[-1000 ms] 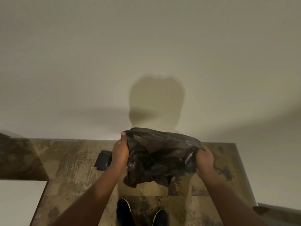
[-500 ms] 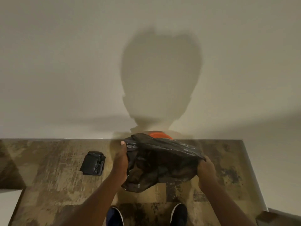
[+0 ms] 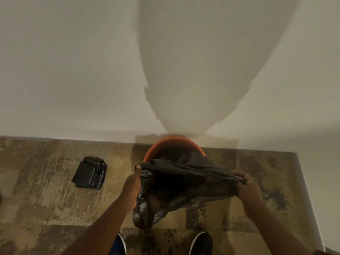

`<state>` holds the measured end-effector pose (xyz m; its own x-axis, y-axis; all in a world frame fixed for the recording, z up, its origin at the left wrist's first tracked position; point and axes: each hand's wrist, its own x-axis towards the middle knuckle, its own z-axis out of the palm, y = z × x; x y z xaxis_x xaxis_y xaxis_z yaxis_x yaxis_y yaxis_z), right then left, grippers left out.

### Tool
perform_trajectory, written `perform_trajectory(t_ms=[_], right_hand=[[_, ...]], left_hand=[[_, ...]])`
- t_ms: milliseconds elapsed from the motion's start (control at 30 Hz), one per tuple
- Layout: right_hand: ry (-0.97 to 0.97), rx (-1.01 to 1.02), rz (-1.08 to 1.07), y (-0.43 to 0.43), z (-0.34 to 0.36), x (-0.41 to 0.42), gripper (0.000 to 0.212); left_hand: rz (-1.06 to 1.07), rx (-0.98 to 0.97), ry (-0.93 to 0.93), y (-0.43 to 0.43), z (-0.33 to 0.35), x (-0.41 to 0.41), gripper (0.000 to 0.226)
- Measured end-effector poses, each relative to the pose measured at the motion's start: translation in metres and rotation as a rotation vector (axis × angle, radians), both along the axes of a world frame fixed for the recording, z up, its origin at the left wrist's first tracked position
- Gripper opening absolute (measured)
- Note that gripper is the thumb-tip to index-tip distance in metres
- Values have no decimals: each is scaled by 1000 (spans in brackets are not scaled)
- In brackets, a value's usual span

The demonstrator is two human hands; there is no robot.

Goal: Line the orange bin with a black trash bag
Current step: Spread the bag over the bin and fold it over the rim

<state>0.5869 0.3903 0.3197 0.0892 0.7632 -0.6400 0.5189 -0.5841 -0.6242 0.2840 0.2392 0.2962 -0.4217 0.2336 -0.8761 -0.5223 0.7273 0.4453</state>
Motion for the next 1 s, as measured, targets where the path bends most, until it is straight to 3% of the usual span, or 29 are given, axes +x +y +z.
perform_trajectory(t_ms=[100,233,300,367,400,533,767,867,1000], right_hand=[[166,-173,68,16,-22,7,21],[449,-309,-42,44,-48,7,41],[478,-329,-118,58,-60,1,58],[426,-340,-157,70,-72,-11,80],[382,-346,-159,75,-75,-20,81],[201,-307,-179,95,-90,-58,46],[60,-232,-213,121,-130,-96,72],[41,-203,-227,126,-145,-105,59],[-5,-203,-183,126,-168,-112,65]], left_hand=[[-27,25,-5,12,-21,-17,38],[-37,-15,49,37,-40,-43,22],[-43,-5,71,49,-51,-57,20],[-64,34,76,55,-61,-69,18],[-88,52,81,58,-67,-73,17],[-107,-12,175,72,-90,-79,29],[-25,-77,278,91,-122,-83,46],[25,-61,238,100,-131,-84,51],[70,-64,208,105,-144,-87,53]])
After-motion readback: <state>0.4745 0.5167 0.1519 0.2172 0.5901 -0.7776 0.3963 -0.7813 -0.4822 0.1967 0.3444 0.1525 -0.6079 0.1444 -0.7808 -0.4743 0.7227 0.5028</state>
